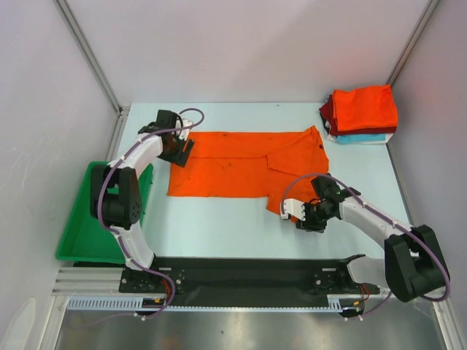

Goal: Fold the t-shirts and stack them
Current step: Fold the tshirt

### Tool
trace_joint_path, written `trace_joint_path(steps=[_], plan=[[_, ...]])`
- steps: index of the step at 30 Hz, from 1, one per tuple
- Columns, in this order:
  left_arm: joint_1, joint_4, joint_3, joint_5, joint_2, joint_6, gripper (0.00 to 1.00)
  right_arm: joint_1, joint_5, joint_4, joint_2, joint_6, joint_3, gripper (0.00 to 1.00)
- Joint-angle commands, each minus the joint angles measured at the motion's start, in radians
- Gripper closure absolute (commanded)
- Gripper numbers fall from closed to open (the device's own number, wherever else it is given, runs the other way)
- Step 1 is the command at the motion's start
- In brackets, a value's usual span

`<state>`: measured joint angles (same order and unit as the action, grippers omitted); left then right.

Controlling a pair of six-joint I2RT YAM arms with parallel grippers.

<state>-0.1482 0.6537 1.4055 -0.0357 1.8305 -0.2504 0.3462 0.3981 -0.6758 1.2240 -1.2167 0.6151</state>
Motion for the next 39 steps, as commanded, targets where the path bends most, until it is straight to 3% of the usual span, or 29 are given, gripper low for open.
trace_joint_path(steps=[1,7,10,12,22,33,39], plan=[[0.019,0.008,-0.017,0.063,-0.031,0.025,0.25,0.007,-0.022,0.038,0.057,-0.015,0.04,0.55],[0.03,-0.002,-0.028,0.042,-0.023,0.014,0.27,0.007,-0.036,0.065,0.13,-0.023,0.055,0.6],[0.038,-0.005,-0.048,0.039,-0.033,0.017,0.27,0.007,-0.039,0.044,0.152,-0.026,0.074,0.76],[0.041,0.006,-0.068,0.048,-0.039,0.023,0.28,0.007,-0.045,0.024,0.155,-0.029,0.083,1.0],[0.079,0.046,-0.192,0.117,-0.132,0.083,0.3,0.007,-0.053,-0.019,0.058,-0.009,0.057,1.0],[0.102,0.113,-0.184,0.184,-0.074,0.085,0.4,0.007,-0.065,0.002,0.089,0.023,0.083,1.0],[0.105,0.107,-0.192,0.155,-0.045,0.063,0.44,0.008,-0.062,0.03,0.124,0.055,0.098,1.0]])
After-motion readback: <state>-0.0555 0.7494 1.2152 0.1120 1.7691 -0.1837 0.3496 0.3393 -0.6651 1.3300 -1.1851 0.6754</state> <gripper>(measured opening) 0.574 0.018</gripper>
